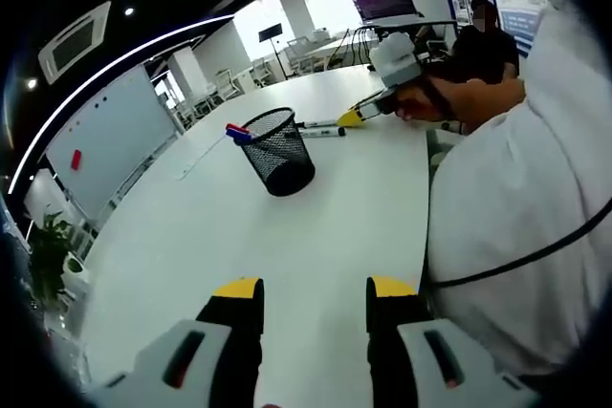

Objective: Pick up the whiteboard markers from the pen holder and place them facing the whiteboard neatly

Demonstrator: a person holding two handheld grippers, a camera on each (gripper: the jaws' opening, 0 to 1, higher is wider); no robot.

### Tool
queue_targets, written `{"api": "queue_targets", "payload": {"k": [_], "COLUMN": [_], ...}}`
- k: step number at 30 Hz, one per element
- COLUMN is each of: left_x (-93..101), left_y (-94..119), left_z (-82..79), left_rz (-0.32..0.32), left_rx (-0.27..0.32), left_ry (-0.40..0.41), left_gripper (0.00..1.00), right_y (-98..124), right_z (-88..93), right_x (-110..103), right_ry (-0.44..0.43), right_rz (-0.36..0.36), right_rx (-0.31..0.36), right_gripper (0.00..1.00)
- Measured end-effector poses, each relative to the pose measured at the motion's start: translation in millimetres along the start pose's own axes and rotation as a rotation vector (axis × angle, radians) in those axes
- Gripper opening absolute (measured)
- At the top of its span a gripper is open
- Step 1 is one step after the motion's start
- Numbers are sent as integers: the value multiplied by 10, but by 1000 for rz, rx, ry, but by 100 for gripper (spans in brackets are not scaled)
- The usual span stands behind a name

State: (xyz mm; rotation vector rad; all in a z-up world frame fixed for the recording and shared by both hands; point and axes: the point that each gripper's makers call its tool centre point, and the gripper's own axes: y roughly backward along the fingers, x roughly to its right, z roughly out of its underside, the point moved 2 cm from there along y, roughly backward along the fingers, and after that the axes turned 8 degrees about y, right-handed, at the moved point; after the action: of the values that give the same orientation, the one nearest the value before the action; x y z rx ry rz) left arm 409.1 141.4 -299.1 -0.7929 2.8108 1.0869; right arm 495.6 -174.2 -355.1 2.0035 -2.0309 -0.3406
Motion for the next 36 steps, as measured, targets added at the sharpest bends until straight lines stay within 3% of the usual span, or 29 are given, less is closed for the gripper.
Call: {"api": "queue_targets", "payload": {"k": [21, 30, 36], "left_x": [-9, -14, -9], "left_y": [-11, -11, -16], "left_z": [23, 31, 34], "left_rz": [-12, -11, -9], "left_rx": [-16, -18, -20], "left_ry": [-9, -9, -11], "left_gripper": [45, 45, 45], "right_y": [83, 210, 232], "right_z": [-101, -393, -534], "right_x": [-3, 190, 218], "right_ry": [-7, -31, -33], "right_rz": [-51, -38, -70], "right_rx": [25, 105, 138], "right_gripper": [18, 18, 20]}}
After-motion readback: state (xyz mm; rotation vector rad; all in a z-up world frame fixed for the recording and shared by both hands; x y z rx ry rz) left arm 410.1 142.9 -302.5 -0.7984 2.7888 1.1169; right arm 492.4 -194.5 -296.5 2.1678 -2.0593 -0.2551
